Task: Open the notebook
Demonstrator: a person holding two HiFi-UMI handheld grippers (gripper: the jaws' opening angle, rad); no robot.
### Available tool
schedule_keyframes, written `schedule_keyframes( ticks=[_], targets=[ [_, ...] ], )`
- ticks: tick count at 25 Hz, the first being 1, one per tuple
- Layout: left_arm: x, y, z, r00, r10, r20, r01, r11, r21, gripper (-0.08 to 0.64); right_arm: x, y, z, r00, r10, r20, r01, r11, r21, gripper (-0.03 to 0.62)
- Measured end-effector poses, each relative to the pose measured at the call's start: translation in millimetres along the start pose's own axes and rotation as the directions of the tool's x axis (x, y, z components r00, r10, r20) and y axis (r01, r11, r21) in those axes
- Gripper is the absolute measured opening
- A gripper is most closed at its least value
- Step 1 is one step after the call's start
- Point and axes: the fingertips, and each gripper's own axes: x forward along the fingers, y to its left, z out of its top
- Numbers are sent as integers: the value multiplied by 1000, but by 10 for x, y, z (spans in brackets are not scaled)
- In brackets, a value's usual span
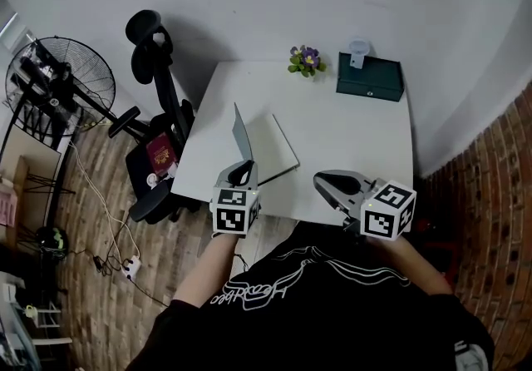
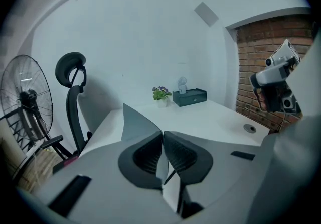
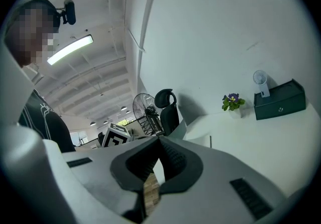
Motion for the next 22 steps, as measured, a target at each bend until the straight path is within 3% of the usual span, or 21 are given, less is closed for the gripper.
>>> schedule_keyframes(
  ticks=[16, 22],
  targets=[
    [-452, 616, -503, 992, 119, -31, -123, 979, -163, 44, 513, 169, -37, 991, 127, -47, -128, 992, -2, 2],
    [-549, 823, -877, 988, 137, -75, -153, 947, -281, 44, 677, 236, -41, 987, 147, -71, -148, 989, -14, 2]
  ],
)
